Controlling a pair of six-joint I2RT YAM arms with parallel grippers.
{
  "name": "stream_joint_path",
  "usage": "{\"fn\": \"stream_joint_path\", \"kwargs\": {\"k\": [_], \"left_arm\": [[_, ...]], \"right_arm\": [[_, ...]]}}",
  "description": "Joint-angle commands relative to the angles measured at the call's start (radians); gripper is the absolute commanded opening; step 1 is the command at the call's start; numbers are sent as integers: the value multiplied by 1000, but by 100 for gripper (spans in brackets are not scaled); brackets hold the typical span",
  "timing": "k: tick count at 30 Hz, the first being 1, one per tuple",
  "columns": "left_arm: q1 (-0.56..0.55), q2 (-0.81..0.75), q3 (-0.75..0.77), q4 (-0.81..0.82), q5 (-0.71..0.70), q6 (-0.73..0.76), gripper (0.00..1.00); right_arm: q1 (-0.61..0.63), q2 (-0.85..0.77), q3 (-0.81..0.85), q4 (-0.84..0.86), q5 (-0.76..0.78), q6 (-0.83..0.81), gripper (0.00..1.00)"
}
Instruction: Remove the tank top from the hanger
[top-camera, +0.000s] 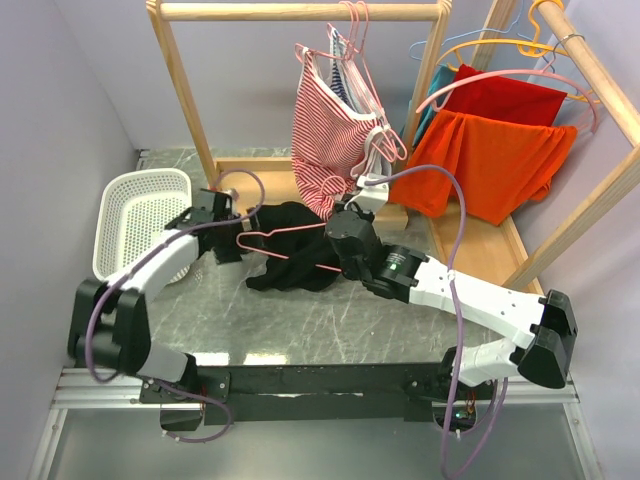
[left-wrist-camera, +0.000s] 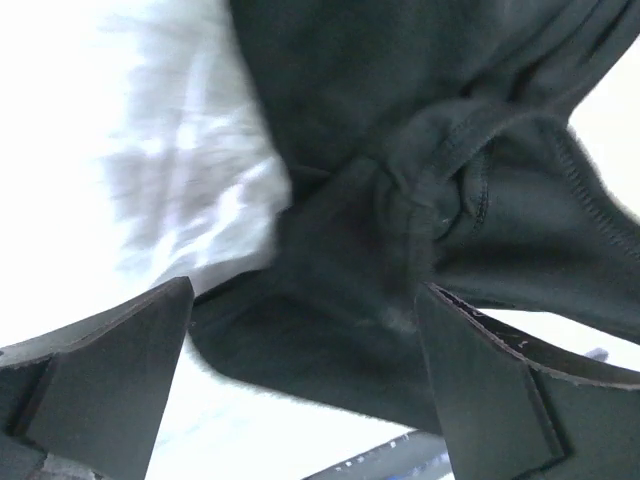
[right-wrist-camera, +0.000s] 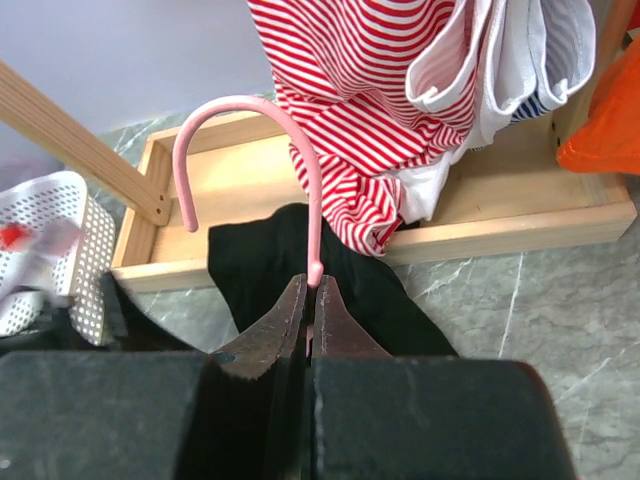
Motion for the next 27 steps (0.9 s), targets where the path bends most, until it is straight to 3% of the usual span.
{"fn": "stream_joint_path", "kwargs": {"k": [1,7,12,13,16,17,19,20,23,27], "left_arm": [[34,-166,24,29,-187,-6,99],[123,-159,130,2,-210,36,99],[142,-163,138,54,-111,99,99],[142,-179,127,108,50,114,99],[140,-185,115,182,320,201,100],[137,-185,112,196,472,208,100],[122,-174,116,203,585,247,99],[116,-168,124,174,713,269,99],[102,-157,139,115,845,350,100],[65,-156,139,105,866,390,99]], "right_arm": [[6,-43,7,14,40,-3,0],[7,-98,-47,-26,46,28,0],[6,-114,-59,-43,51,36,0],[7,-114,-59,-43,49,34,0],[7,-106,-53,-34,34,19,0],[7,-101,-50,-32,35,16,0],[6,-86,-46,-31,26,10,0],[4,-81,-36,-32,28,8,0],[6,-65,-26,-29,18,-1,0],[4,-66,-27,-6,-3,-15,0]]}}
